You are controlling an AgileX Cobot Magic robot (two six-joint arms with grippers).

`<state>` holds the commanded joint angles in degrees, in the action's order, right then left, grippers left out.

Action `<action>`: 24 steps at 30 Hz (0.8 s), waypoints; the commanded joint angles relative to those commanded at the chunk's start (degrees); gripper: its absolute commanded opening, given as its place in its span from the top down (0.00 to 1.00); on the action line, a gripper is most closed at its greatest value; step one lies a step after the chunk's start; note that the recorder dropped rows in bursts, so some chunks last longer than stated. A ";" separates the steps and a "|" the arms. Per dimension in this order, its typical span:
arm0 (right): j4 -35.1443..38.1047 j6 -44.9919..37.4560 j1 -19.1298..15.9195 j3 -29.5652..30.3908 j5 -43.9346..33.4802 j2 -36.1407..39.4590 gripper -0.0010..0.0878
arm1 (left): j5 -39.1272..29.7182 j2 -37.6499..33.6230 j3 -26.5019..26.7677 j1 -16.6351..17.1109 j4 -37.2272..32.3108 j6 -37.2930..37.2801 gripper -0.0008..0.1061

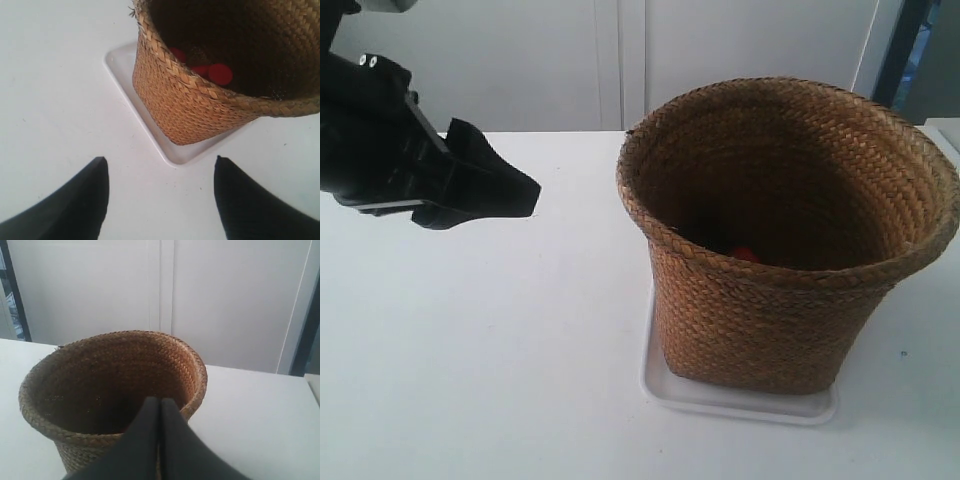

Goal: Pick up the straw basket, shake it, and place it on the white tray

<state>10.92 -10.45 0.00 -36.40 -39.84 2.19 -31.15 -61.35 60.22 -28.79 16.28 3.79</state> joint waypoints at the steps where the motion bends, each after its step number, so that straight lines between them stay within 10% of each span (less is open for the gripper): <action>1: 0.00 -0.17 0.00 0.81 0.69 -1.90 0.99 | 0.30 0.10 -0.09 0.00 0.00 0.00 0.39; 24: 7.27 -0.20 0.00 7.75 -9.97 -2.19 0.99 | 0.19 0.32 -0.54 0.00 0.00 1.10 0.63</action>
<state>18.19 -10.65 0.00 -28.64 -49.81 0.00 -30.97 -61.03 59.68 -28.79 16.28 4.89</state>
